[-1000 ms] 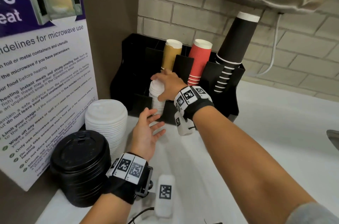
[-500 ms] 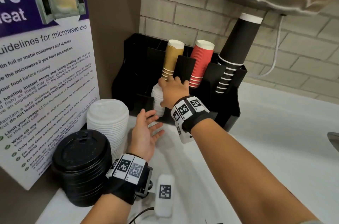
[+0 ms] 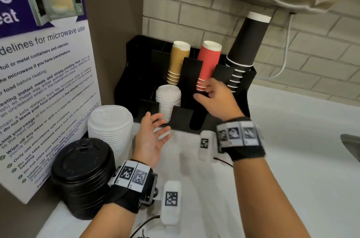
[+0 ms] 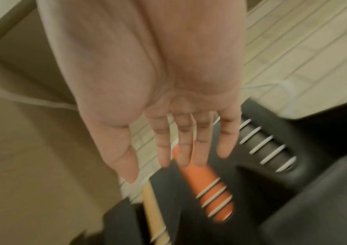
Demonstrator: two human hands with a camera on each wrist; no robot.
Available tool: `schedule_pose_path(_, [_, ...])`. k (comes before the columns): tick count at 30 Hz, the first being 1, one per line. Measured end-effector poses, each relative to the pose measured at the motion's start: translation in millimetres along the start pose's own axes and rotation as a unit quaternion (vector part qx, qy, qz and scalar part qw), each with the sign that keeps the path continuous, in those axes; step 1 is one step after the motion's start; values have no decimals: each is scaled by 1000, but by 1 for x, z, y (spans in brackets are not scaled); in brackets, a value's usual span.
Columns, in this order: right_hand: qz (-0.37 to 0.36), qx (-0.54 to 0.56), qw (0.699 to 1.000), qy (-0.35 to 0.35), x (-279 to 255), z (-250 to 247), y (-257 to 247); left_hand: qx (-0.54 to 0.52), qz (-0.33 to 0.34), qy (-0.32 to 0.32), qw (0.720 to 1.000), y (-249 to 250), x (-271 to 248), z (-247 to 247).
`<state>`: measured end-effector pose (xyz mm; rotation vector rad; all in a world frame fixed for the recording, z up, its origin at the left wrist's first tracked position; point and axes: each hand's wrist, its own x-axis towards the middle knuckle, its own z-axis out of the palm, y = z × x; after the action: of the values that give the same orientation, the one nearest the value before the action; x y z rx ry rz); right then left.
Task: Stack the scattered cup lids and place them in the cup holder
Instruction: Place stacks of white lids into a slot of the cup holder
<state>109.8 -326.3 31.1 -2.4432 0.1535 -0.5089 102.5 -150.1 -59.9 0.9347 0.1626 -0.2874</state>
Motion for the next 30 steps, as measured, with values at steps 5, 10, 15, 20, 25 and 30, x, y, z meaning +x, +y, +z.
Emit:
schedule_pose_path(5, [151, -18, 988, 16, -52, -46, 59, 10, -4, -16, 1000, -4, 1, 3])
schedule_pose_path(10, [226, -122, 961, -107, -77, -44, 83, 25, -8, -42, 999, -6, 0, 6])
schedule_pose_path(15, [262, -128, 947, -132, -82, -27, 89, 26, -5, -53, 998, -5, 0, 6])
schedule_pose_path(20, [266, -126, 947, -130, -81, -16, 93, 33, -1, -56, 998, -5, 1, 9])
schedule_pose_path(25, [233, -122, 958, -115, -77, -33, 86, 37, 3, -64, 997, -7, 1, 11])
schedule_pose_path(30, [95, 74, 988, -98, -69, -41, 40, 126, -10, -174, 977, -11, -7, 15])
